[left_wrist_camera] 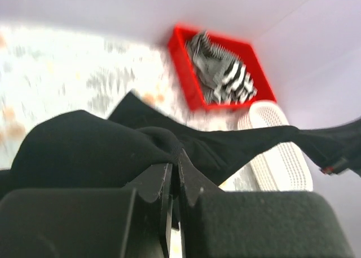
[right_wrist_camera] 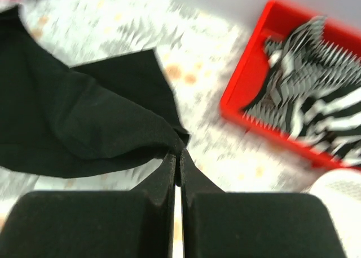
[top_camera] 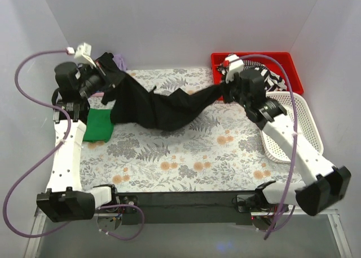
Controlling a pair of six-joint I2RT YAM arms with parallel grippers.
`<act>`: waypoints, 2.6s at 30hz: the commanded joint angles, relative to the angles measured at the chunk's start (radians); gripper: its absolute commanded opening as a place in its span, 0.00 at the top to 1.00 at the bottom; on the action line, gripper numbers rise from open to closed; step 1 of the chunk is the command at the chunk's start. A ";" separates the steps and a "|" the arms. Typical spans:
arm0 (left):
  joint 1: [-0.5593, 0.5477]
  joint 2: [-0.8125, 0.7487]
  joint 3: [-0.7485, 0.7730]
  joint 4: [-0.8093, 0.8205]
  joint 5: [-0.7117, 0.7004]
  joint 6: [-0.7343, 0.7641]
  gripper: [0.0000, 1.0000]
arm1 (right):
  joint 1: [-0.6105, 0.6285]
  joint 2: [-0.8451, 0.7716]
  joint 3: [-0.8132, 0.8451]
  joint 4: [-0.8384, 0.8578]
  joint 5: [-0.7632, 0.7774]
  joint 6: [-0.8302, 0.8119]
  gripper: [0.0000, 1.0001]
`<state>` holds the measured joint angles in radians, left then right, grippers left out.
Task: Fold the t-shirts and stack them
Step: Flatten the tshirt out
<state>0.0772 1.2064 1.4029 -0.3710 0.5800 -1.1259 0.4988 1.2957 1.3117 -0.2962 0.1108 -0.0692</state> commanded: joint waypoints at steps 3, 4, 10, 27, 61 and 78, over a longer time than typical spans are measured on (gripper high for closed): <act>0.006 -0.171 -0.217 -0.198 -0.024 -0.032 1.00 | 0.021 -0.249 -0.219 -0.072 -0.151 0.164 0.99; 0.006 -0.197 -0.237 -0.228 -0.044 -0.032 1.00 | 0.030 -0.272 -0.245 -0.087 -0.163 0.172 0.99; 0.006 -0.272 -0.249 -0.442 -0.026 -0.006 1.00 | 0.046 -0.395 -0.327 -0.265 -0.118 0.250 0.99; -0.028 -0.360 -0.354 -0.381 -0.031 -0.121 0.48 | 0.046 -0.160 -0.298 -0.192 0.030 0.266 0.46; -0.028 -0.240 -0.282 -0.373 -0.272 0.021 0.37 | -0.028 0.907 0.449 -0.080 -0.146 0.114 0.46; -0.028 -0.162 -0.346 -0.312 -0.198 0.034 0.38 | -0.026 0.913 0.422 -0.133 -0.263 0.100 0.99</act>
<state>0.0502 1.0252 1.0790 -0.7086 0.3408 -1.1069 0.4713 2.2158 1.6951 -0.3889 -0.1165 0.0368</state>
